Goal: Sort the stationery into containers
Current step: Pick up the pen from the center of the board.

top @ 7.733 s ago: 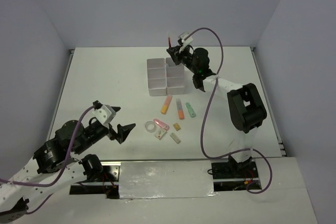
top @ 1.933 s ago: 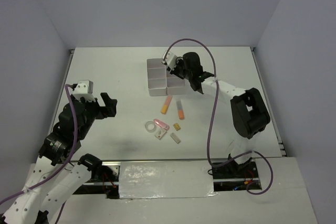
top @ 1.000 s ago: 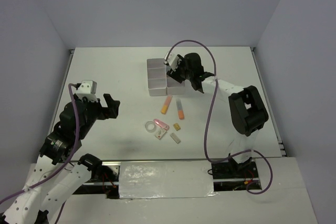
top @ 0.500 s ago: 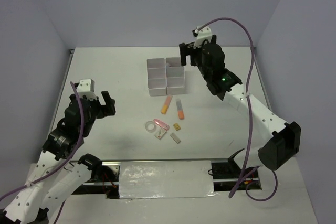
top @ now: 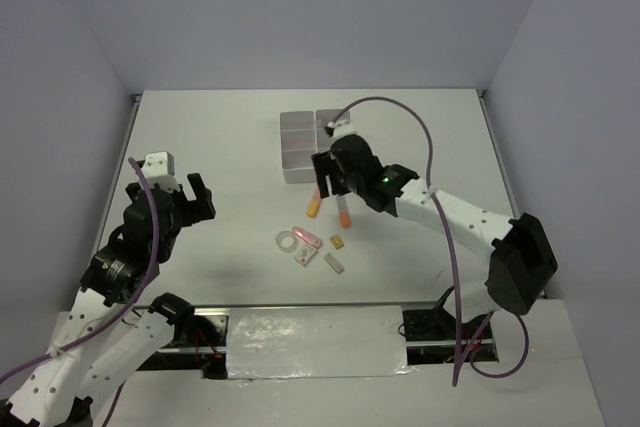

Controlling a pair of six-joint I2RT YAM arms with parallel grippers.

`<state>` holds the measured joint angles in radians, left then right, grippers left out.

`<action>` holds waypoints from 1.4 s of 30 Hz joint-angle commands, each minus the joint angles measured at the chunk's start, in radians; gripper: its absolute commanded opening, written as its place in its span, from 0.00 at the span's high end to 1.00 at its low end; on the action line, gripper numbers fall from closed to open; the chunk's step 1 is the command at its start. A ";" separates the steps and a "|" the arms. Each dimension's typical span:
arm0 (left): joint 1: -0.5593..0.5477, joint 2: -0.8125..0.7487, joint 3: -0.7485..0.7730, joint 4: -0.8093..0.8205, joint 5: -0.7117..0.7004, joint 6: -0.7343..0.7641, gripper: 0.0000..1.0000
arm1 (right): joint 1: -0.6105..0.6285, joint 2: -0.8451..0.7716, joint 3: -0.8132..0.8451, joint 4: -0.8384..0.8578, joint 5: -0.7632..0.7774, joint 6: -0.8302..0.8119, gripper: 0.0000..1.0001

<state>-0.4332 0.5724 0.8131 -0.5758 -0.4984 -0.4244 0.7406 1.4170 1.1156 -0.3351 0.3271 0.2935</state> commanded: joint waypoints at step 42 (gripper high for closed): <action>0.005 -0.006 0.023 0.027 0.020 -0.002 0.01 | 0.200 0.399 0.121 -0.074 -0.312 -0.333 0.89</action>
<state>-0.4332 0.5720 0.8131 -0.5762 -0.4843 -0.4236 0.9302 1.8851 1.2064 -0.3996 -0.0044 -0.0154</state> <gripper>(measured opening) 0.993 0.362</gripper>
